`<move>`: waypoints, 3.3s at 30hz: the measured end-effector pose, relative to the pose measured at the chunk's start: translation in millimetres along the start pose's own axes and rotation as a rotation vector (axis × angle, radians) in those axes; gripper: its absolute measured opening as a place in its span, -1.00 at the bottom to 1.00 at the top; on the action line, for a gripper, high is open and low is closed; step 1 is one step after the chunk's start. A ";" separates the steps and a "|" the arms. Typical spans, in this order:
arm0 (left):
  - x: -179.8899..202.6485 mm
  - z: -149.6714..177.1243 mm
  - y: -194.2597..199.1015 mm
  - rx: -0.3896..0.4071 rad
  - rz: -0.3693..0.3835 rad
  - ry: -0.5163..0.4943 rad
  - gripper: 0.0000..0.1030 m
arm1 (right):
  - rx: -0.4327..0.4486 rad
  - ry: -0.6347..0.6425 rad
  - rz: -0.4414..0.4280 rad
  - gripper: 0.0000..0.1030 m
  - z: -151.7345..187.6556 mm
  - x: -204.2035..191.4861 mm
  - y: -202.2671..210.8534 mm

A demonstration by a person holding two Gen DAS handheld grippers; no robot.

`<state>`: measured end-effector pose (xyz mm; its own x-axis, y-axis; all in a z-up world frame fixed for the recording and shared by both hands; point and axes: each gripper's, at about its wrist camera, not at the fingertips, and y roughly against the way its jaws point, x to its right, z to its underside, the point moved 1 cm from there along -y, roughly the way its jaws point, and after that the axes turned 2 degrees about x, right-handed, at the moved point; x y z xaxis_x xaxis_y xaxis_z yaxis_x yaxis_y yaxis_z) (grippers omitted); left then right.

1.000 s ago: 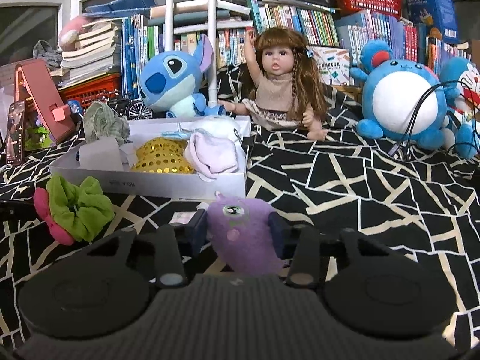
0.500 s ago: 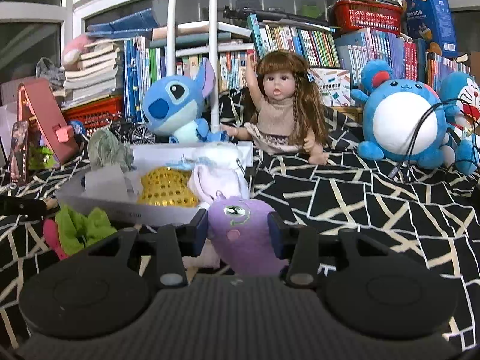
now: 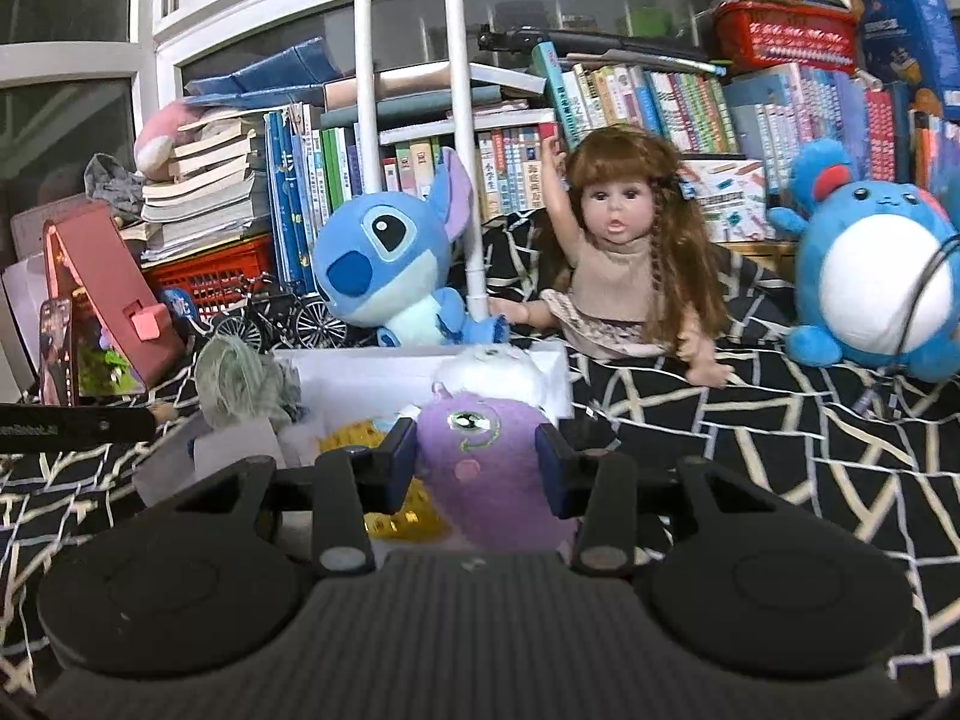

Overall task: Organize soft objects
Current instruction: 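Carry the purple plush into the box with the right tool while the left tool carries the tag there, then open both tools to release the purple plush and paper tag in the box, then withdraw both open tools from the box back toward the pile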

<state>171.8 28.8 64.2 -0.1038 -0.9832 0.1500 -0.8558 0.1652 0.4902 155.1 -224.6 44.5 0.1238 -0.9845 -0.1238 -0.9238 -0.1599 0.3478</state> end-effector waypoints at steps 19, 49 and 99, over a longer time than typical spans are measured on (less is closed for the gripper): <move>50.6 -48.5 -107.6 -0.006 -0.039 -0.105 -0.66 | -0.121 -0.090 0.004 -0.08 -33.5 1.5 -100.9; 55.0 -27.4 -177.0 -0.154 -0.106 -0.132 -0.65 | -0.192 -0.143 0.010 -0.08 -23.0 12.6 -128.1; 44.3 7.5 -16.7 -0.013 0.086 -0.137 0.74 | -0.044 0.040 -0.057 0.88 10.2 11.6 7.9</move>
<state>177.7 -18.1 56.2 -0.2450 -0.9667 0.0742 -0.8343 0.2492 0.4918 145.6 -236.6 36.4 0.1908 -0.9757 -0.1076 -0.8980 -0.2178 0.3823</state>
